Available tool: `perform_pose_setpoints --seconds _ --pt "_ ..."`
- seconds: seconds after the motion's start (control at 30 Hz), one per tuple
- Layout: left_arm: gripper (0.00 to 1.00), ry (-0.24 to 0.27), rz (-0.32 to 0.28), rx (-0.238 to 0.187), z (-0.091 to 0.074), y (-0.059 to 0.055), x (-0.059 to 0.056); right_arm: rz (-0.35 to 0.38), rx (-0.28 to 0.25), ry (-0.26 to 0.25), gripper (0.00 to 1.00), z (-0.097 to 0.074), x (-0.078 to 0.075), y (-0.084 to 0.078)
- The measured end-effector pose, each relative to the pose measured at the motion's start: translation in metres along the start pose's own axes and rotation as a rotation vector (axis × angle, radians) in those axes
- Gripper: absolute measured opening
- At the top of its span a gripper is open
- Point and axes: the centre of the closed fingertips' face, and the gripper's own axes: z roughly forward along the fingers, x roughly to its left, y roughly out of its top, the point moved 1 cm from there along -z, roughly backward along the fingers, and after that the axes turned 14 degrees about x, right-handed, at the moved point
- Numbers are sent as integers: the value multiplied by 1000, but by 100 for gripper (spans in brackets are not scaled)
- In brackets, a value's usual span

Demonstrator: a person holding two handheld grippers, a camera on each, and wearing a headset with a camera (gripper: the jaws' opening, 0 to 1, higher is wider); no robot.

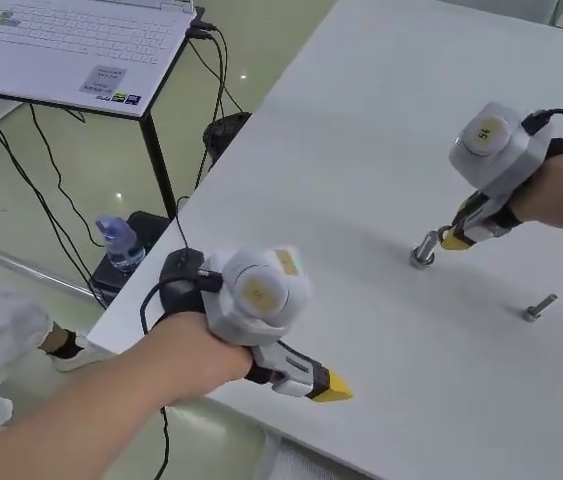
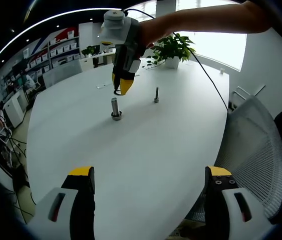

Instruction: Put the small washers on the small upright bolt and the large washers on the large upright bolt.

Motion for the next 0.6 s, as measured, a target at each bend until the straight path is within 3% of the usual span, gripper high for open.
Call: perform_pose_setpoints --seconds 0.3,0.6 --pt "91 -8 3 5 4 1 0 -2 12 16 22 14 -10 4" --pt "91 -13 -3 8 5 -1 1 -7 19 19 22 17 -6 10"
